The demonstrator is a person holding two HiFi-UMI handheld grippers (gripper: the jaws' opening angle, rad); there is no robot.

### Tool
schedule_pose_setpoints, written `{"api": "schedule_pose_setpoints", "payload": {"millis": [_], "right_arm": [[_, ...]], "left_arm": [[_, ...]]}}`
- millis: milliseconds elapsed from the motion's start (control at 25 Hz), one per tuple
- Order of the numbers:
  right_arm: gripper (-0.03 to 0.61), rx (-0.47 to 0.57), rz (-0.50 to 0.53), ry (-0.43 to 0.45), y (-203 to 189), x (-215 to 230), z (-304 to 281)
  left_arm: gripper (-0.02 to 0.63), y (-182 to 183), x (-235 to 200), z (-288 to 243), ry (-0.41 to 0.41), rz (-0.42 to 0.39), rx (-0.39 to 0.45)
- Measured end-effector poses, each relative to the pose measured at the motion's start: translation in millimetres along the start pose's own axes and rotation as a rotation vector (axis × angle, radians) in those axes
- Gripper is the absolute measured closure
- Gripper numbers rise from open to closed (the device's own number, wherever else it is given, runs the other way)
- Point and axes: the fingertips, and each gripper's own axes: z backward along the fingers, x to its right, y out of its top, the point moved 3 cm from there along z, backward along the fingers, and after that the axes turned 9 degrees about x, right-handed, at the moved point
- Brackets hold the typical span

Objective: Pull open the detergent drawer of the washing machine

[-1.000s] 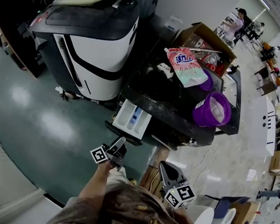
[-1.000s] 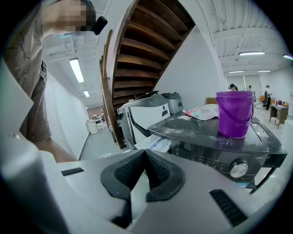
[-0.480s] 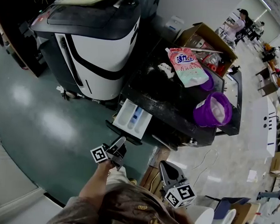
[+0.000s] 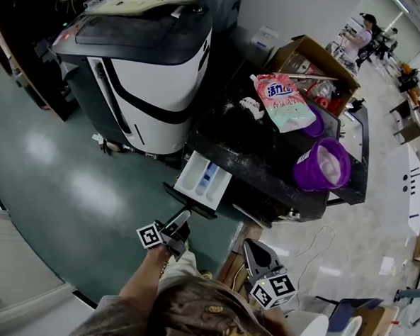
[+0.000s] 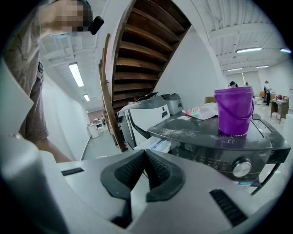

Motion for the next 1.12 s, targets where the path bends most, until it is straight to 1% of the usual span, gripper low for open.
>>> {"api": "schedule_pose_setpoints", "payload": {"millis": [120, 240, 520, 680, 880, 920, 1040, 1120], "right_arm": [[0.575, 0.016, -0.003, 0.004, 3.8, 0.9, -1.0], [0.575, 0.034, -0.008, 0.007, 7.0, 2.8, -1.3], [0.575, 0.083, -0.034, 0.005, 14.4, 7.2, 5.3], [0.575, 0.108, -0.039, 0.000, 17.5, 12.9, 12.1], [0.575, 0.127, -0.044, -0.010, 19.0, 20.1, 20.3], [0.575, 0.131, -0.042, -0.012, 19.5, 21.6, 22.0], [0.575, 0.146, -0.036, -0.017, 23.0, 25.1, 26.1], [0.575, 0.152, -0.027, -0.017, 24.8, 25.3, 27.8]], "left_arm": [[0.268, 5.7, 9.8, 5.2, 0.013, -0.020, -0.018], [0.268, 14.1, 24.7, 6.7, 0.024, -0.057, -0.034], [0.267, 26.8, 82.1, -4.9, 0.032, -0.229, -0.113], [0.267, 32.2, 115.7, -11.7, 0.040, -0.292, -0.096], [0.267, 28.9, 160.2, -20.6, 0.036, -0.378, -0.100], [0.267, 28.2, 168.3, -21.3, 0.042, -0.399, -0.100], [0.267, 28.5, 188.1, -19.7, 0.092, -0.463, -0.092], [0.267, 26.5, 203.8, -20.6, 0.093, -0.513, -0.094]]}}
